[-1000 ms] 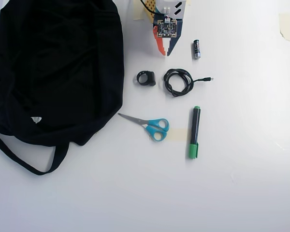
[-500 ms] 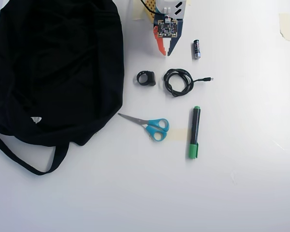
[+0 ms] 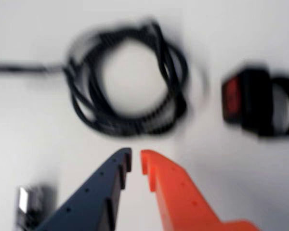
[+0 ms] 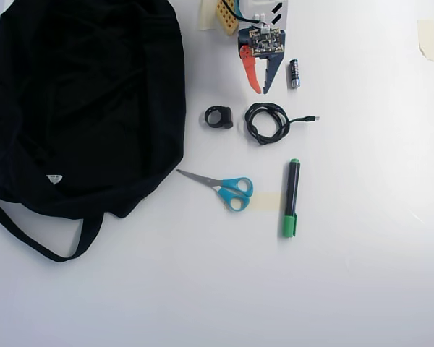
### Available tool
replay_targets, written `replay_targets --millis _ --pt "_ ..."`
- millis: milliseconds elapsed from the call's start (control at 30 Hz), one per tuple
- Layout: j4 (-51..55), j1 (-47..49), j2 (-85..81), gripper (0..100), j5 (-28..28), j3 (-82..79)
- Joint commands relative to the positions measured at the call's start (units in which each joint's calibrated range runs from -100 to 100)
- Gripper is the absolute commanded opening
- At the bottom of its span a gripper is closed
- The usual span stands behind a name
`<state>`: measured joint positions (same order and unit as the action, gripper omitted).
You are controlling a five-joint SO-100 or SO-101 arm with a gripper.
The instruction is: Put the cable into the black bag
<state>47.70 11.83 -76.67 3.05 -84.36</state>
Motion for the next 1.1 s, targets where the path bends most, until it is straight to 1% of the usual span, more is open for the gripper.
replay_targets --millis 0,200,433,600,1067 --pt "-5.8 1.9 9.0 2 0.1 13.2" --pt "-13.0 2.4 19.6 2 -0.2 25.3" --pt "-27.1 1.3 29.3 2 -0.2 32.1" --pt "-34.7 -0.4 34.4 2 0.1 34.9" --pt "-35.4 -2.6 51.5 2 -0.3 58.1"
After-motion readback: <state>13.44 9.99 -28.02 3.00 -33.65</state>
